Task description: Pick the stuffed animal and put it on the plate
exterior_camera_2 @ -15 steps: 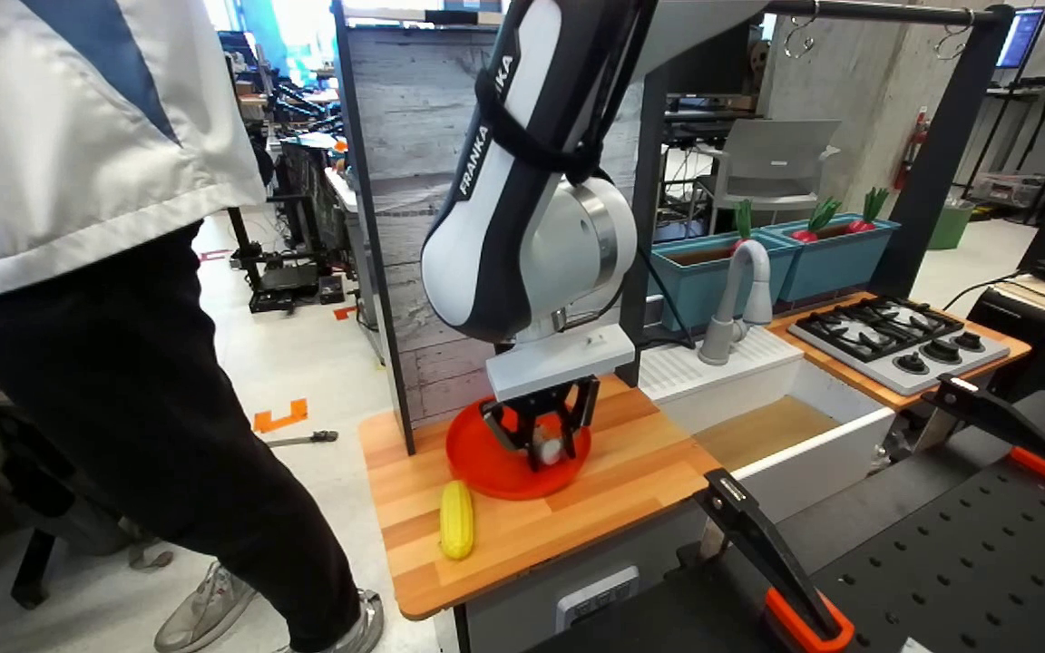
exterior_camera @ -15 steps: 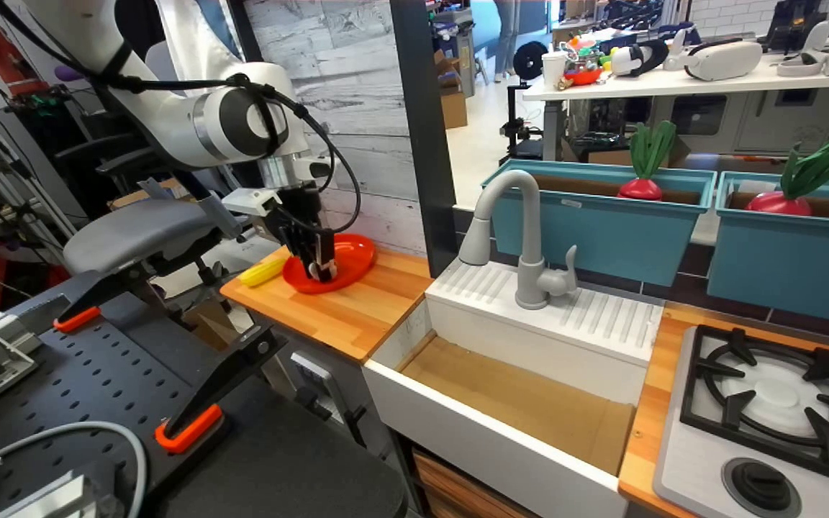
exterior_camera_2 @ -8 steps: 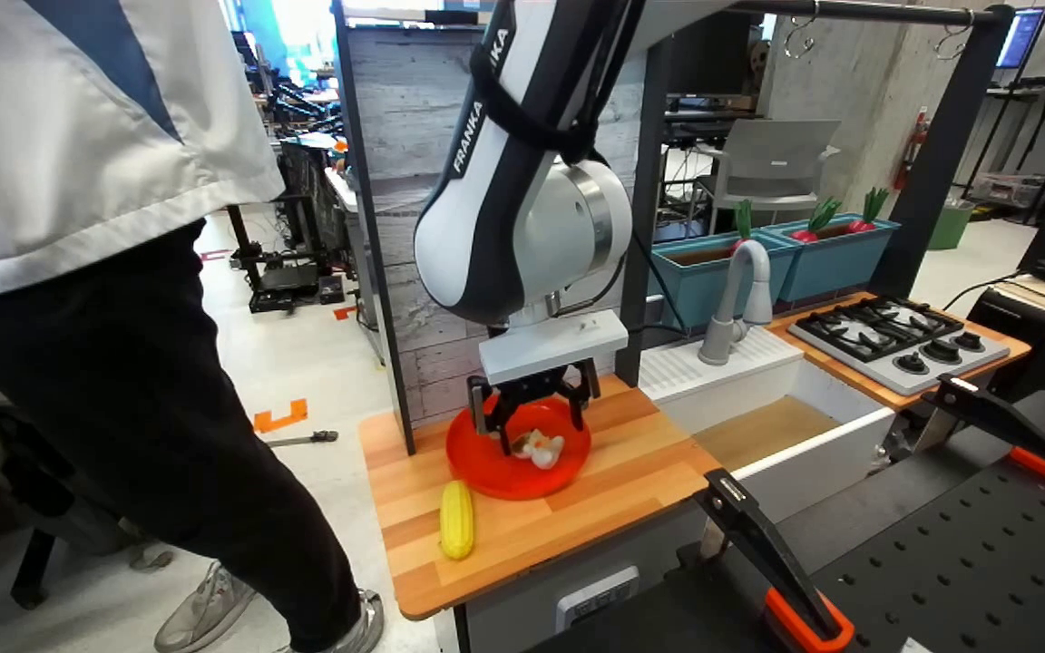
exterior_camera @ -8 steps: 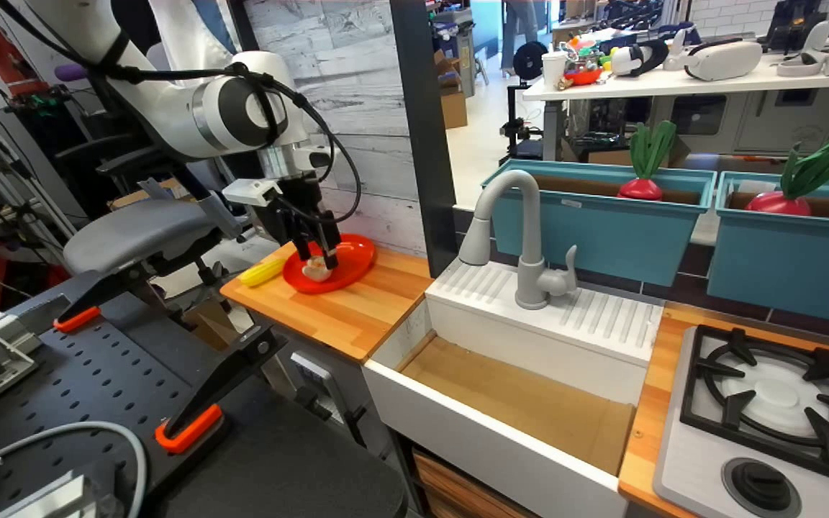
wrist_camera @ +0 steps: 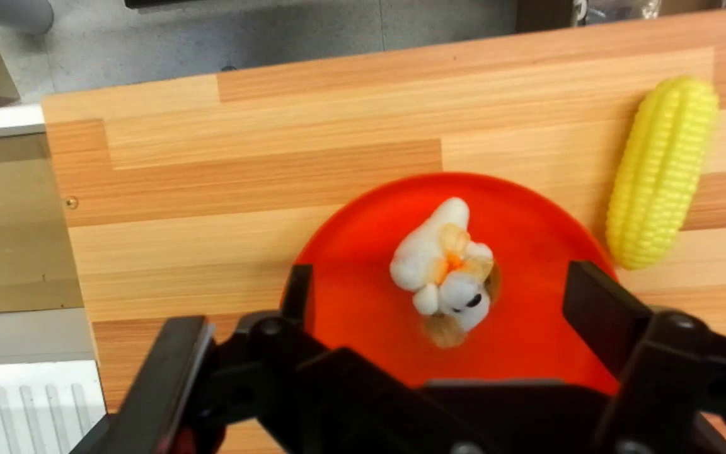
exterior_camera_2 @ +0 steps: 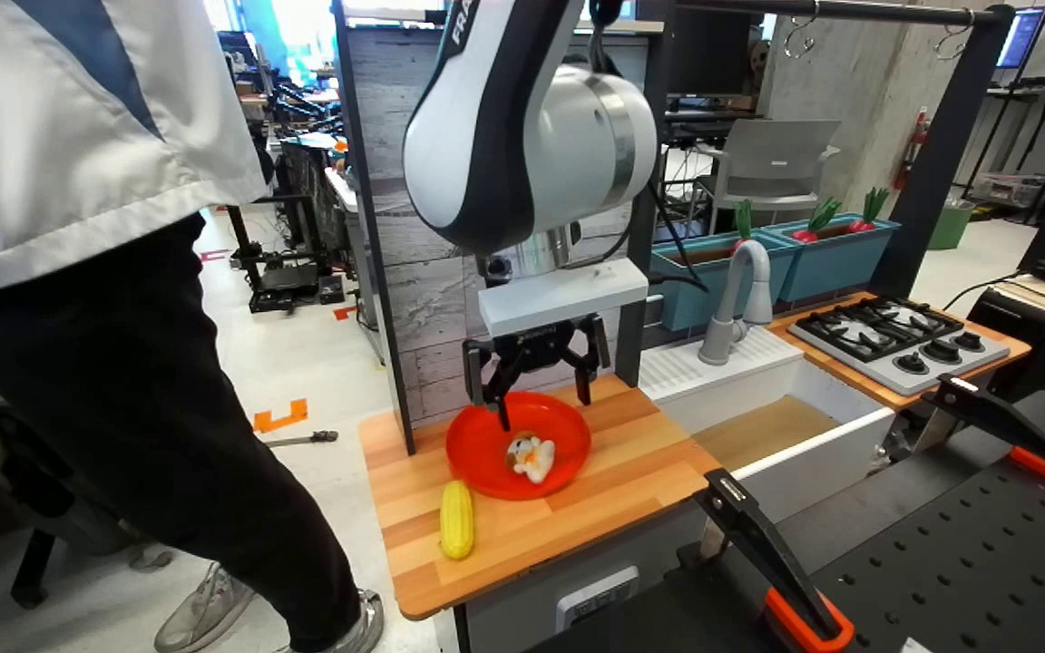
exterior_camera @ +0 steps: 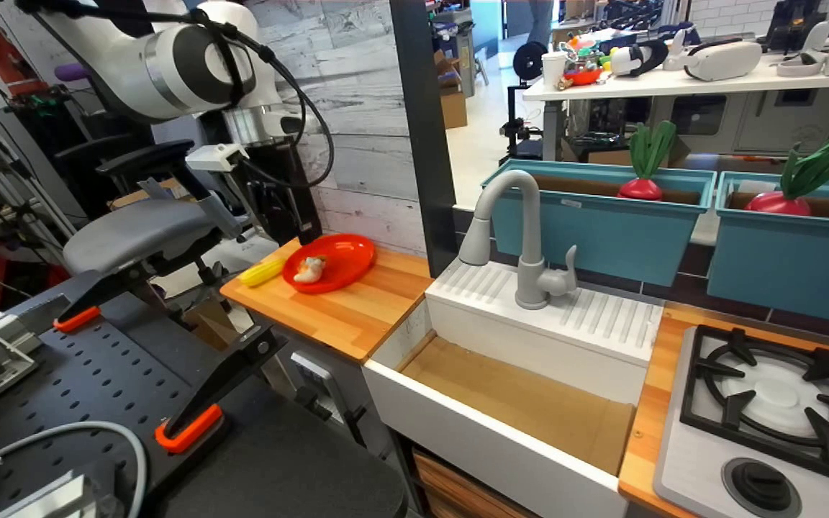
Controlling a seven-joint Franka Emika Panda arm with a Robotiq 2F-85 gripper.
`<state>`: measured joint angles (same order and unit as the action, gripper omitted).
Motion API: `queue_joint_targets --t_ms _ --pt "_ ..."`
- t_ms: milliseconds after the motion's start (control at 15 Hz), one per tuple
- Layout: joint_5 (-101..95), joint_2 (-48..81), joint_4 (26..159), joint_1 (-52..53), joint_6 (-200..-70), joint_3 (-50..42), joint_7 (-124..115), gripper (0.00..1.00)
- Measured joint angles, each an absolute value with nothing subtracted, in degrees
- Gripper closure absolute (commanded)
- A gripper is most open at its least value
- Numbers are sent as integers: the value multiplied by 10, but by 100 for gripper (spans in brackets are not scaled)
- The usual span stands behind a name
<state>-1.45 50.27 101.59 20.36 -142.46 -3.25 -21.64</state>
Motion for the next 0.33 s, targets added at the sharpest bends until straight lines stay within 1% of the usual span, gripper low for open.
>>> queue_joint_targets --t_ms 200,333 --pt "-25 439 1089 204 -1425 -28 -216 0" --pt "-29 416 1115 204 -1426 -28 -216 0"
